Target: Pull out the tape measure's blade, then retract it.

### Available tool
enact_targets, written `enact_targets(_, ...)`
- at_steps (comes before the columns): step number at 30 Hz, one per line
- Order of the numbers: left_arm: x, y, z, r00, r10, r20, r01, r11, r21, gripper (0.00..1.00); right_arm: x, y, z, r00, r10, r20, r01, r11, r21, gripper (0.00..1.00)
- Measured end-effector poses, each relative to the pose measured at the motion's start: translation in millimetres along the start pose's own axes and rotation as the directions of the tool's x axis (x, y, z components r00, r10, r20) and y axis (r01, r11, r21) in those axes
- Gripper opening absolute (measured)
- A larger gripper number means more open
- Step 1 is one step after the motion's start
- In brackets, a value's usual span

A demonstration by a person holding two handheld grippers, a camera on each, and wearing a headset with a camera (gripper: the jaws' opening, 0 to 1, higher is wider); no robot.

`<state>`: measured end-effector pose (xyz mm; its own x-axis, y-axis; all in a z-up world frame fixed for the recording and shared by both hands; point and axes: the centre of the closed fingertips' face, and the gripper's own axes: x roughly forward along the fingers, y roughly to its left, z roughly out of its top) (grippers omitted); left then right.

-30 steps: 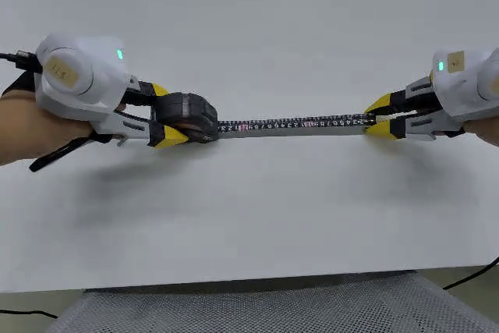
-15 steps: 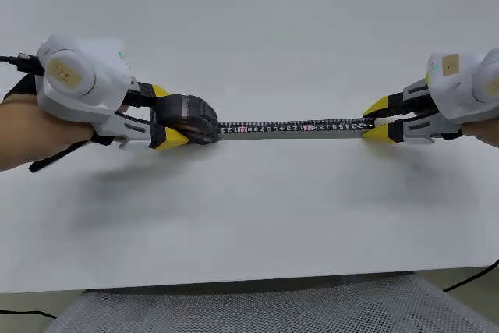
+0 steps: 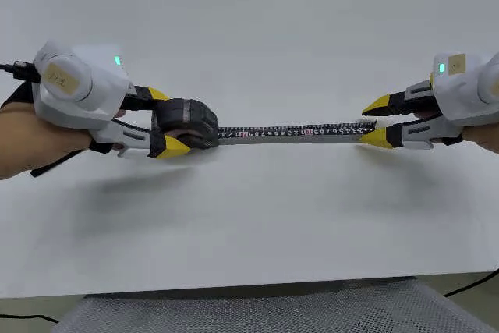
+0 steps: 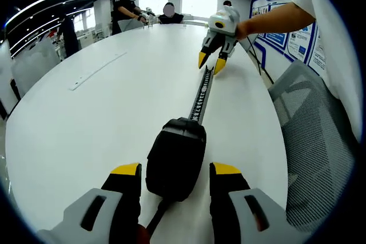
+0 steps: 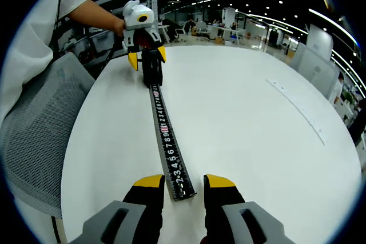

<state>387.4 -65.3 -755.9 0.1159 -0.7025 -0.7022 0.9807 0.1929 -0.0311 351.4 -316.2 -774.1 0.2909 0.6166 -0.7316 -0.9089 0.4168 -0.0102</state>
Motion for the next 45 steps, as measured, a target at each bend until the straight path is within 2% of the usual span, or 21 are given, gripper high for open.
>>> enact_targets(1,-1.3,-2.0,0.2,1.0,-0.002,0.009,0.002,1.0,-0.022,0.45,-0.2,0.6,0.8,1.0,-0.007,0.003,0.007,1.0,0.014,0.29)
enact_targets(4,-4.3,-2.1,-1.4,0.9995,0.023,0.019,-0.022,0.999,-0.041,0.49,-0.7,2.2,3.4,0.9996,-0.026,0.011,0.025,0.999,0.048,0.37)
enact_targets(8,-10.5,-3.0,-2.3,0.9985,0.044,0.03,-0.042,0.997,-0.069,0.51,-1.7,4.9,5.9,0.9986,-0.048,0.023,0.046,0.996,0.083,0.44)
enact_targets(11,-19.1,0.5,2.3,0.9943,0.082,0.068,-0.074,0.99,-0.118,0.55,-1.9,5.4,7.0,0.9967,-0.075,0.032,0.071,0.991,0.111,0.48)
enact_targets(20,-35.0,0.0,1.8,0.9816,0.165,0.097,-0.146,0.974,-0.172,0.64,-6.5,12.6,13.0,0.9912,-0.124,0.046,0.116,0.982,0.15,0.61)
enact_targets(29,-48.0,-10.4,-3.9,0.9617,0.243,0.127,-0.206,0.947,-0.246,0.7,-15.0,23.7,16.2,0.984,-0.167,0.061,0.153,0.969,0.195,0.68)
enact_targets(32,-53.1,-12.2,-7.0,0.9541,0.27,0.13,-0.227,0.934,-0.274,0.72,-18.2,25.8,16.6,0.9812,-0.182,0.064,0.166,0.965,0.203,0.69)
enact_targets(34,-56.5,-15.7,-10.0,0.9523,0.276,0.13,-0.229,0.929,-0.291,0.73,-20.3,27.8,17.0,0.9798,-0.188,0.067,0.17,0.962,0.213,0.7)
enact_targets(35,-58.4,-15.7,-10.9,0.9478,0.29,0.132,-0.241,0.924,-0.297,0.74,-21.0,28.1,17.2,0.9786,-0.194,0.069,0.175,0.961,0.216,0.71)
enact_targets(40,-66.1,-24.9,-20.8,0.9423,0.311,0.125,-0.256,0.909,-0.328,0.76,-27.1,33.8,23.4,0.9713,-0.221,0.087,0.197,0.953,0.23,0.73)
enact_targets(45,-75.6,-29.1,-28.7,0.9304,0.345,0.124,-0.282,0.89,-0.358,0.78,-31.7,39.6,24.8,0.9659,-0.242,0.093,0.213,0.946,0.244,0.77)
